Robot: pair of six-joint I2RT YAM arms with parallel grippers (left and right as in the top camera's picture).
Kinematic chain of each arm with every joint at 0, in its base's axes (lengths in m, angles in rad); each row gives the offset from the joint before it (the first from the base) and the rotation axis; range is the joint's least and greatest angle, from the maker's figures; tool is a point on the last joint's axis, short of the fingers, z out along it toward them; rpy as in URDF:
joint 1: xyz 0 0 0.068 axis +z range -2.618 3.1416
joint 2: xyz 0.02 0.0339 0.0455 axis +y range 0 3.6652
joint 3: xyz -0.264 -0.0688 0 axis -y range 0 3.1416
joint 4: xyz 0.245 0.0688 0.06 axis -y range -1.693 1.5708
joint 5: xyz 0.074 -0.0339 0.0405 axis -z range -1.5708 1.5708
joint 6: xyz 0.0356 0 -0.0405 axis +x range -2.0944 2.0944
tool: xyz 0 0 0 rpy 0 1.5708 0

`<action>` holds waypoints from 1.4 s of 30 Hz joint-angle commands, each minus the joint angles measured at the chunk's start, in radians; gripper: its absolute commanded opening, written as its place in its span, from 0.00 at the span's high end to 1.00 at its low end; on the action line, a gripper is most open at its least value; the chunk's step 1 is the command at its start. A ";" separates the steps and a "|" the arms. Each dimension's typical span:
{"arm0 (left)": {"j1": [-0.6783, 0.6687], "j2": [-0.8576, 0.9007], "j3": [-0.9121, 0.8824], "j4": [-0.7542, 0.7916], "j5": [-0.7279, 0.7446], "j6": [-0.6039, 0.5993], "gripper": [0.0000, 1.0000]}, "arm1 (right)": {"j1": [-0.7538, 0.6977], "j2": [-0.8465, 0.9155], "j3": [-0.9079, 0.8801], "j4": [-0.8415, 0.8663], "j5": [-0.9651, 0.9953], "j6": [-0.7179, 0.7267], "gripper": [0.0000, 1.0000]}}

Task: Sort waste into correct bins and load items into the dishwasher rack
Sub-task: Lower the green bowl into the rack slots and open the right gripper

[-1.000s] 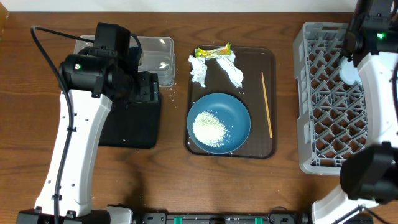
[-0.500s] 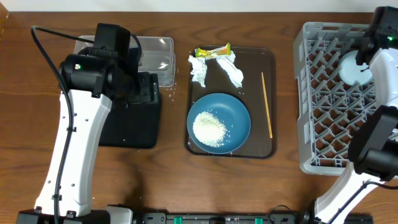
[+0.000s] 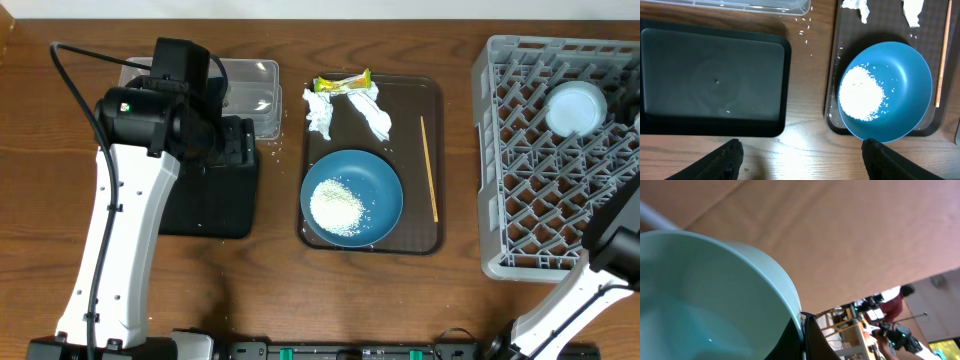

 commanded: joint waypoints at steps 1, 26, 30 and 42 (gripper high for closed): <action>0.000 0.002 0.005 -0.011 -0.016 0.013 0.21 | -0.001 0.032 0.005 0.017 -0.076 -0.003 0.99; 0.000 0.002 0.005 -0.017 -0.016 0.013 0.21 | 0.149 0.049 0.005 -0.168 -0.491 0.000 0.33; 0.000 0.002 0.005 -0.017 -0.016 0.013 0.21 | 0.153 0.037 0.005 -0.205 -0.521 0.005 0.25; 0.000 0.002 0.005 -0.016 -0.016 0.013 0.21 | 0.188 -0.160 0.005 -0.218 -0.932 -0.020 0.02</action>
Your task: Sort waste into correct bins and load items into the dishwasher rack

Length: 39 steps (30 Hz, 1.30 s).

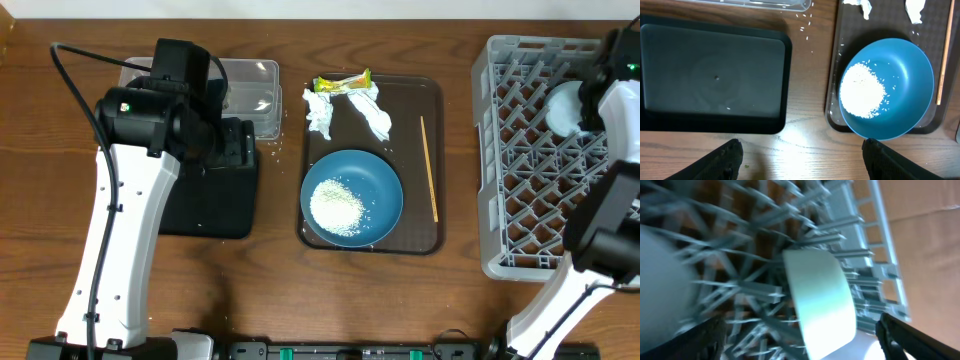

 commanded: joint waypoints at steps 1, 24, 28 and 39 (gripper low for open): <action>0.000 0.002 0.005 -0.003 -0.016 0.013 0.20 | 0.040 -0.111 -0.003 0.002 -0.309 -0.019 0.01; 0.000 0.002 0.005 -0.003 -0.016 0.013 0.20 | 0.517 -0.179 -0.005 -0.306 -1.004 0.064 0.11; 0.000 0.002 0.005 -0.003 -0.016 0.014 0.20 | 0.594 -0.179 -0.006 -0.344 -0.877 0.133 0.12; 0.000 0.002 0.005 -0.004 -0.016 0.013 0.20 | 0.656 -0.179 -0.014 -0.412 -0.780 0.232 0.09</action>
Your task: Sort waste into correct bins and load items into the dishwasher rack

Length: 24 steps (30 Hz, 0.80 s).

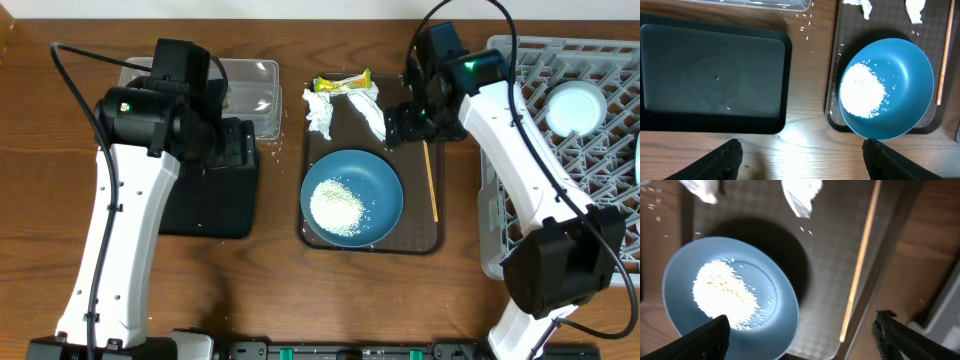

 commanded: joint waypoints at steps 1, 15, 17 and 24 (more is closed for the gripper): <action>0.000 0.002 0.005 -0.003 -0.016 0.013 0.20 | 0.006 0.008 -0.016 -0.019 0.032 0.034 0.09; 0.000 0.002 0.005 -0.003 -0.016 0.013 0.20 | 0.019 0.008 -0.177 0.008 0.020 0.039 0.09; 0.000 0.002 0.005 -0.003 -0.016 0.013 0.20 | 0.024 0.008 -0.217 0.028 0.016 0.042 0.09; 0.000 0.002 0.005 -0.003 -0.016 0.013 0.20 | 0.026 0.008 -0.305 0.080 -0.054 0.042 0.09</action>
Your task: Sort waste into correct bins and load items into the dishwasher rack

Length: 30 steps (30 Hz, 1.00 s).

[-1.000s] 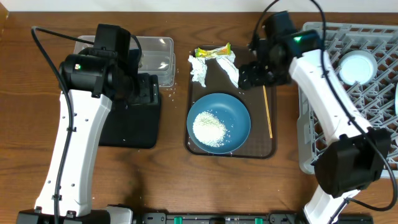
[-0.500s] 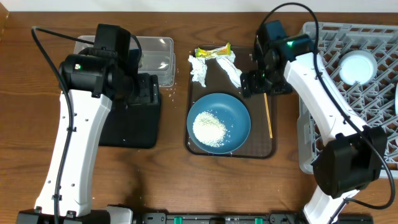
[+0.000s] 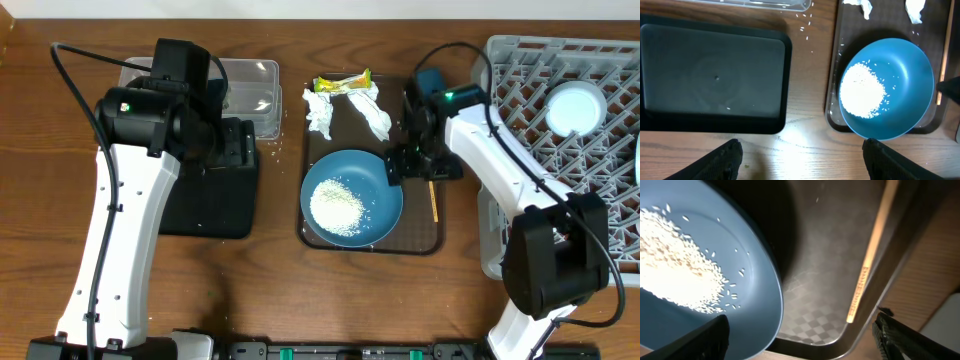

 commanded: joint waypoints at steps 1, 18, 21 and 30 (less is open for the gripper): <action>0.000 0.002 0.005 -0.003 -0.015 0.013 0.20 | 0.009 0.008 -0.019 0.005 -0.048 0.015 0.09; -0.003 0.002 0.005 0.031 0.096 0.011 0.20 | -0.134 -0.169 -0.010 0.012 -0.047 0.033 0.12; -0.012 0.008 0.005 0.052 0.117 -0.004 0.20 | -0.204 -0.240 -0.010 0.002 -0.048 0.023 0.11; -0.151 0.091 0.005 0.137 0.116 -0.017 0.20 | -0.428 -0.399 -0.010 -0.108 -0.043 -0.005 0.06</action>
